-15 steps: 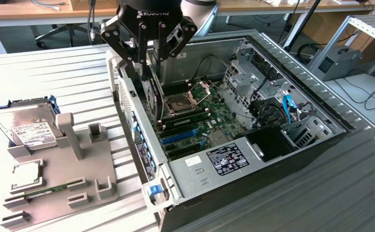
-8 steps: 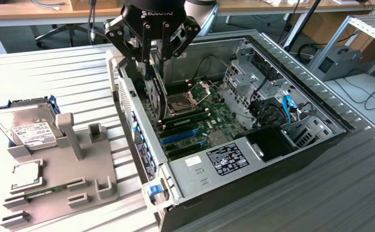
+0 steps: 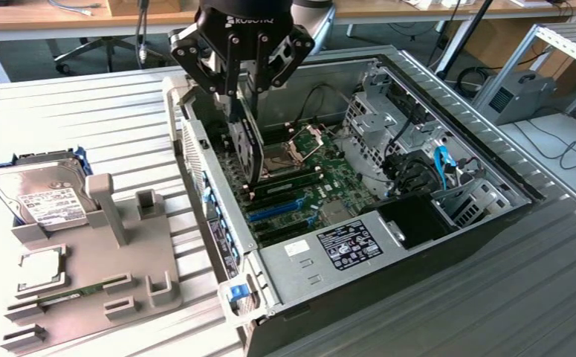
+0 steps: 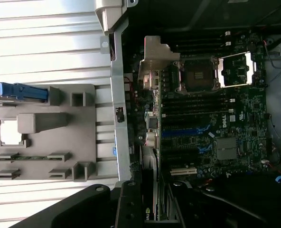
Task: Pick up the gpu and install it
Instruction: 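Pick up the gpu and move the gpu toward the slot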
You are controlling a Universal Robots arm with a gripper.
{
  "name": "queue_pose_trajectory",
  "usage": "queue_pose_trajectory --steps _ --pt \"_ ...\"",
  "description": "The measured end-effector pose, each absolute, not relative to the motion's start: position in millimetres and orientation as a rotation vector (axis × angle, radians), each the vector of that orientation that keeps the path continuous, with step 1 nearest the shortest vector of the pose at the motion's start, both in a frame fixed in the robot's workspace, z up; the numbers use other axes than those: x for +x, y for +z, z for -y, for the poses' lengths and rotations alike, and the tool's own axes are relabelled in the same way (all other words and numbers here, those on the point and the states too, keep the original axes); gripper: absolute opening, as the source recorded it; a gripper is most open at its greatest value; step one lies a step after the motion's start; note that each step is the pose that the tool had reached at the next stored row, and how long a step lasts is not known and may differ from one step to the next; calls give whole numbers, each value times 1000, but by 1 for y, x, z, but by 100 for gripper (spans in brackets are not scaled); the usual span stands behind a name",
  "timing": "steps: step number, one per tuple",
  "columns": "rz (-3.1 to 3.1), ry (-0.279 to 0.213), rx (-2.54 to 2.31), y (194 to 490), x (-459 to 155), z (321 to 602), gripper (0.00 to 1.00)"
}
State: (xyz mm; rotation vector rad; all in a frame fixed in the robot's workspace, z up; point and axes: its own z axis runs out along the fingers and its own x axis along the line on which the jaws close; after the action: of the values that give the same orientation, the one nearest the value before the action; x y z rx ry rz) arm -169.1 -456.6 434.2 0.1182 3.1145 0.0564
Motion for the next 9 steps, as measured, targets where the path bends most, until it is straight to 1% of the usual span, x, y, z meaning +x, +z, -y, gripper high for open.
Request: queue_pose_trajectory --steps 9 --pt "-3114 55 118 434 -162 457 26"
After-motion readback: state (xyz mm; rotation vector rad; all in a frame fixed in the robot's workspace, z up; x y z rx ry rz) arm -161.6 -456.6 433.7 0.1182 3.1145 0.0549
